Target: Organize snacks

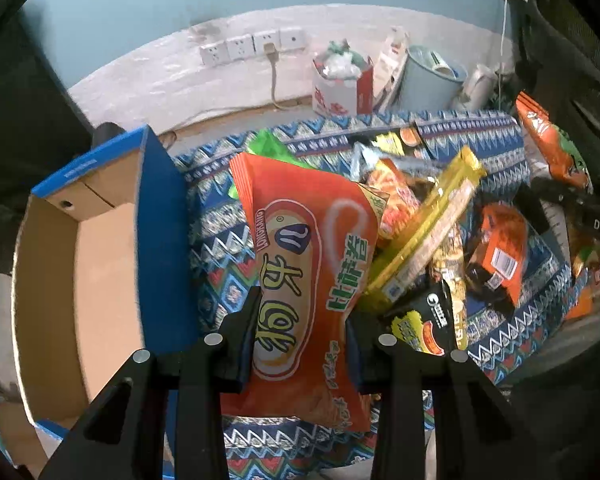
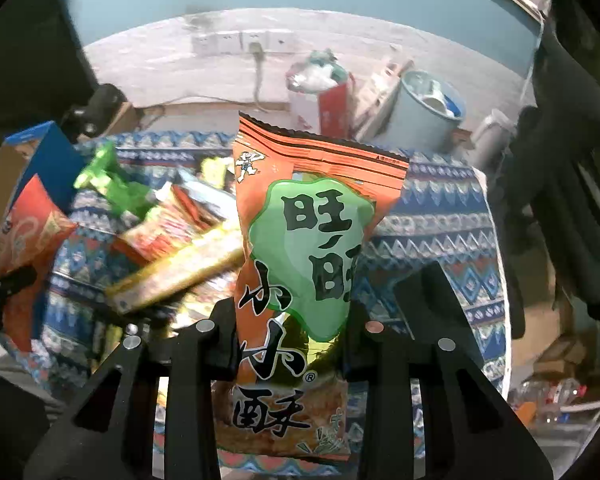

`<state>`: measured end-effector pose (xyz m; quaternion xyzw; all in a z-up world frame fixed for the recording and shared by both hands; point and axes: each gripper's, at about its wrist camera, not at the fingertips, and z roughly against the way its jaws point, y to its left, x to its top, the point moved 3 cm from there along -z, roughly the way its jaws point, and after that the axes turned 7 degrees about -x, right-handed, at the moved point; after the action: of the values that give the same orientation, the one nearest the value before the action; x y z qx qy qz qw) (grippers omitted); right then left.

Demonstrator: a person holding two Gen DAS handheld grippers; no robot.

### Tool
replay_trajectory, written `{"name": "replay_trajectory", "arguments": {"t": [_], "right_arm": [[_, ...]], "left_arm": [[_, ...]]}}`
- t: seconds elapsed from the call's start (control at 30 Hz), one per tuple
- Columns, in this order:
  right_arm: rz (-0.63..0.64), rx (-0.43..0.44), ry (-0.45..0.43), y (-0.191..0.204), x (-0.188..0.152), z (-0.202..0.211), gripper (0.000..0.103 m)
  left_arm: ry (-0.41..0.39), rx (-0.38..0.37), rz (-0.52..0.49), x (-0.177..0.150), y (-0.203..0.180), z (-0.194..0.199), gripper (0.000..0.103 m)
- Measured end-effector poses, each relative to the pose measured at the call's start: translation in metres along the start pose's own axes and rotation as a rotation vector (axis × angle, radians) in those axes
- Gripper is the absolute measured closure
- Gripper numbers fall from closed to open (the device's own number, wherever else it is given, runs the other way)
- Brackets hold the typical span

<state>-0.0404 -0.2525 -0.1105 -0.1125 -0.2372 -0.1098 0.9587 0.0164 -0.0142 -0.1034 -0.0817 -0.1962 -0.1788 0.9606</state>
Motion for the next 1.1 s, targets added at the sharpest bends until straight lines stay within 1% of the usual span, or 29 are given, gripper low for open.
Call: {"name": "replay_trajectory", "arguments": {"t": [0.17, 0.57, 0.77, 1.1], "right_arm": [[0.022, 0.035, -0.032, 0.017, 0.014, 0.009, 0.07], [0.096, 0.118, -0.087, 0.075, 0.041, 0.032, 0.07], [0.143, 0.152, -0.102, 0.112, 0.053, 0.038, 0.07], [0.225, 0.201, -0.108, 0.177, 0.065, 0.041, 0.07]], "left_arm": [[-0.051, 0.023, 0.01, 0.006, 0.012, 0.014, 0.066], [-0.134, 0.037, 0.067, 0.008, 0.046, 0.047, 0.066], [-0.155, 0.052, 0.11, 0.002, 0.068, 0.058, 0.066], [-0.179, 0.08, 0.208, -0.017, 0.119, 0.071, 0.066]]}}
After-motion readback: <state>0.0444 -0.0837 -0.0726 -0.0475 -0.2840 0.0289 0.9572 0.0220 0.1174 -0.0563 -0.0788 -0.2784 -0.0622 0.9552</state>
